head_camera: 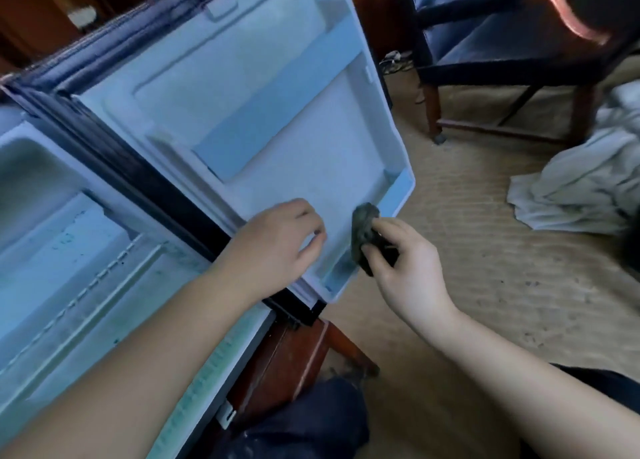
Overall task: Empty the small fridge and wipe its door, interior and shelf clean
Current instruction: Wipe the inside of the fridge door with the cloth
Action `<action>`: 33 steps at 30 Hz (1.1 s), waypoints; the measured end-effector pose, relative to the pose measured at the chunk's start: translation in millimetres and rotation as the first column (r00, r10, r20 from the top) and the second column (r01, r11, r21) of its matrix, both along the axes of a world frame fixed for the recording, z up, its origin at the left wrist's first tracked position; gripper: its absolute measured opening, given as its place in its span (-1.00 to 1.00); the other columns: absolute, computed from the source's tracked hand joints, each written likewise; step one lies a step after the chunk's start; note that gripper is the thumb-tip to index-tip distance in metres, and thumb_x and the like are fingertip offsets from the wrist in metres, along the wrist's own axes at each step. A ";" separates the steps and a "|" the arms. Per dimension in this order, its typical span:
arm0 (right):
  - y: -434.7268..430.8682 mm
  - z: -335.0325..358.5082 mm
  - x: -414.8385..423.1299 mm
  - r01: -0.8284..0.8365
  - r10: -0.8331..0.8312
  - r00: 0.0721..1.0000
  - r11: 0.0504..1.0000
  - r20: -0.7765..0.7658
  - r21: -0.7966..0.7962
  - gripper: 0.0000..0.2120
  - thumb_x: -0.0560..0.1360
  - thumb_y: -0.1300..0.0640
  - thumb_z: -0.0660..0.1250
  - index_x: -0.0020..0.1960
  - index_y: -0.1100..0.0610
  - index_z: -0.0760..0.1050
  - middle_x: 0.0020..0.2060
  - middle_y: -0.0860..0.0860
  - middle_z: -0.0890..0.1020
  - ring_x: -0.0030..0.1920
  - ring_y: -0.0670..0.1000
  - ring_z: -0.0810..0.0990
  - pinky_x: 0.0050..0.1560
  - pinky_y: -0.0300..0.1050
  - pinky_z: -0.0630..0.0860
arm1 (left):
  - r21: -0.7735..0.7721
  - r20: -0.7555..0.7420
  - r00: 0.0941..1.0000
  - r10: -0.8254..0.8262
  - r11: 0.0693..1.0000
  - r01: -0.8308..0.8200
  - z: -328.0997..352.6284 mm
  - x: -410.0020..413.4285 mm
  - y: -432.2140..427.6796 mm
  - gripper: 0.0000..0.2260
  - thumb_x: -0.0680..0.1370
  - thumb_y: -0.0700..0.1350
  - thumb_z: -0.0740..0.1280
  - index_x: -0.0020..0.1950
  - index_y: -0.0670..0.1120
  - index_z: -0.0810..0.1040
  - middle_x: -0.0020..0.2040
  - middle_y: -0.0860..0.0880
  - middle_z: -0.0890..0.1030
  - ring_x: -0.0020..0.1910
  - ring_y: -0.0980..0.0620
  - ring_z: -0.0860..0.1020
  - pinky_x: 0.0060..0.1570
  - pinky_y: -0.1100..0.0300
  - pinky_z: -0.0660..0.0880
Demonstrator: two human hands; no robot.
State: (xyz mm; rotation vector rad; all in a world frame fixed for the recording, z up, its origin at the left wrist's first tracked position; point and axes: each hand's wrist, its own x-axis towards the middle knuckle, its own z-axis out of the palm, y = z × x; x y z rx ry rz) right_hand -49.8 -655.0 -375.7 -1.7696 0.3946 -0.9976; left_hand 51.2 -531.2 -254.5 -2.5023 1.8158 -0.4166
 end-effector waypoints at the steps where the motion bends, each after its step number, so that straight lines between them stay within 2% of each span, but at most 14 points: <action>1: 1.8 9.2 5.3 -0.009 0.009 1.000 0.999 0.011 -0.044 -0.71 0.42 0.38 0.35 0.12 0.21 0.57 0.03 -0.04 0.59 0.04 -0.16 0.49 0.07 -0.43 0.38 | -0.095 0.076 0.996 -0.040 0.994 0.047 11.6 -1.7 -0.8 -0.73 0.57 -0.05 0.17 -0.08 -0.14 0.62 -0.02 -0.07 0.59 -0.03 -0.06 0.54 -0.06 0.18 0.39; 3: 11.1 17.7 16.0 -0.113 0.112 0.994 0.978 -0.014 -0.178 -0.60 0.41 0.41 0.30 0.23 0.25 0.49 0.17 0.04 0.53 0.15 -0.08 0.45 0.19 -0.35 0.36 | -0.229 0.248 0.968 -0.047 0.968 0.105 34.2 3.1 -1.7 -0.76 0.55 -0.14 0.19 -0.04 -0.22 0.61 0.05 -0.20 0.58 0.06 -0.17 0.51 0.09 0.09 0.38; 6: 28.1 7.7 28.1 -0.421 0.317 0.895 0.835 -0.314 -0.355 -0.48 0.38 0.47 0.20 0.33 0.26 0.39 0.30 0.11 0.43 0.23 0.12 0.42 0.23 -0.04 0.42 | -0.318 0.379 0.924 0.051 0.945 0.079 63.0 12.9 -2.6 -0.77 0.53 -0.21 0.20 0.08 -0.29 0.55 0.09 -0.28 0.53 0.07 -0.26 0.47 0.22 0.04 0.30; 7: 31.7 1.4 32.0 -0.496 0.338 0.848 0.778 -0.408 -0.387 -0.55 0.38 0.46 0.19 0.25 0.27 0.41 0.20 0.13 0.48 0.15 0.17 0.43 0.13 0.06 0.44 | -0.324 0.395 0.915 0.085 0.945 0.052 67.2 15.1 -3.3 -0.75 0.51 -0.23 0.21 0.11 -0.31 0.53 0.09 -0.29 0.52 0.04 -0.28 0.48 0.18 0.01 0.33; 9: 31.7 -8.5 39.8 -0.521 0.314 0.824 0.749 -0.472 -0.410 -0.80 0.38 0.45 0.18 -0.07 0.22 0.37 -0.14 0.10 0.47 -0.13 0.12 0.37 -0.14 0.05 0.36 | -0.321 0.396 0.901 0.177 0.946 -0.045 69.0 15.4 -4.7 -0.72 0.50 -0.29 0.28 0.19 -0.33 0.49 0.11 -0.31 0.51 -0.08 -0.31 0.52 -0.06 -0.12 0.44; 11: 23.8 -16.7 43.8 -0.481 0.260 0.851 0.733 -0.455 -0.481 -0.79 0.38 0.39 0.24 -0.20 0.13 0.27 -0.27 0.07 0.44 -0.21 0.08 0.33 -0.19 0.00 0.31 | -0.338 0.371 0.888 0.271 0.930 -0.142 68.9 13.4 -6.9 -0.68 0.50 -0.33 0.33 0.25 -0.35 0.45 0.10 -0.34 0.49 -0.21 -0.31 0.53 -0.27 -0.09 0.46; 12: 19.2 -21.2 43.2 -0.474 0.224 0.856 0.698 -0.465 -0.537 -0.82 0.41 0.31 0.28 -0.19 0.12 0.30 -0.25 0.06 0.50 -0.16 0.10 0.39 -0.11 0.00 0.35 | -0.350 0.368 0.883 0.291 0.923 -0.158 69.6 13.7 -7.7 -0.71 0.51 -0.33 0.32 0.22 -0.36 0.47 0.06 -0.35 0.49 -0.24 -0.31 0.52 -0.31 -0.08 0.45; 14: 10.9 -32.6 44.2 -0.464 0.166 0.868 0.609 -0.469 -0.644 -0.84 0.45 0.10 0.36 -0.05 0.13 0.43 -0.06 0.03 0.59 0.10 0.12 0.46 0.23 0.03 0.36 | -0.348 0.412 0.865 0.286 0.927 -0.141 74.1 15.3 -7.7 -0.84 0.53 -0.32 0.31 0.07 -0.37 0.52 -0.07 -0.35 0.51 -0.24 -0.31 0.52 -0.30 -0.10 0.45; 16: 7.9 -34.8 46.2 -0.478 0.155 0.862 0.567 -0.483 -0.671 -0.73 0.43 0.01 0.41 0.00 0.15 0.46 -0.06 0.03 0.60 0.06 0.11 0.51 0.27 0.03 0.38 | -0.317 0.460 0.834 0.304 0.934 -0.166 82.7 20.0 -3.4 -0.85 0.56 -0.25 0.30 0.01 -0.35 0.55 -0.12 -0.33 0.53 -0.14 -0.32 0.52 -0.20 -0.13 0.43; 18: 10.2 -34.4 49.3 -0.448 0.157 0.881 0.577 -0.445 -0.683 -0.75 0.37 0.09 0.48 -0.13 0.14 0.42 -0.24 0.02 0.56 -0.17 0.10 0.51 0.01 -0.02 0.49 | -0.286 0.425 0.853 0.303 0.939 -0.192 92.4 24.8 4.4 -0.77 0.60 -0.12 0.29 0.03 -0.31 0.55 -0.08 -0.28 0.55 -0.02 -0.28 0.49 -0.07 -0.11 0.39; 20: 10.2 -35.3 50.2 -0.440 0.174 0.889 0.576 -0.423 -0.689 -0.73 0.32 0.15 0.49 -0.18 0.13 0.39 -0.31 0.01 0.52 -0.25 0.08 0.47 -0.15 -0.09 0.43 | -0.294 0.327 0.914 0.240 0.945 -0.143 100.8 26.5 12.9 -0.75 0.59 -0.05 0.31 0.02 -0.25 0.54 -0.10 -0.18 0.54 -0.01 -0.20 0.47 -0.04 -0.01 0.34; 23: -4.9 -35.9 41.2 -0.435 0.182 0.894 0.570 -0.409 -0.697 -0.74 0.32 0.15 0.50 -0.17 0.13 0.41 -0.31 0.00 0.53 -0.26 0.07 0.47 -0.20 -0.07 0.42 | -0.304 0.213 0.963 0.167 0.948 -0.097 106.7 24.4 25.1 -0.78 0.56 -0.02 0.36 -0.04 -0.18 0.54 -0.17 -0.04 0.47 -0.11 -0.04 0.42 -0.11 0.13 0.28; 29: -80.3 -34.3 -10.8 -0.333 -0.033 0.881 0.666 -0.472 -0.668 -0.75 0.37 0.07 0.49 -0.21 0.08 0.41 -0.32 -0.02 0.51 -0.24 0.09 0.47 -0.20 -0.06 0.36 | -0.301 0.159 0.984 0.076 0.953 -0.025 108.5 14.4 50.6 -0.78 0.49 -0.01 0.39 -0.13 -0.17 0.56 -0.25 -0.01 0.49 -0.21 -0.05 0.48 -0.16 0.08 0.40; 33: -89.0 -21.5 -50.0 -0.291 -0.113 0.835 0.739 -0.538 -0.608 -0.75 0.36 0.19 0.52 -0.27 0.12 0.42 -0.42 0.00 0.48 -0.33 0.11 0.46 -0.29 -0.09 0.27 | -0.254 0.083 0.996 0.040 0.967 -0.017 118.4 6.8 61.4 -0.84 0.49 -0.08 0.40 -0.11 -0.18 0.60 -0.24 0.01 0.52 -0.22 -0.07 0.52 -0.12 0.09 0.44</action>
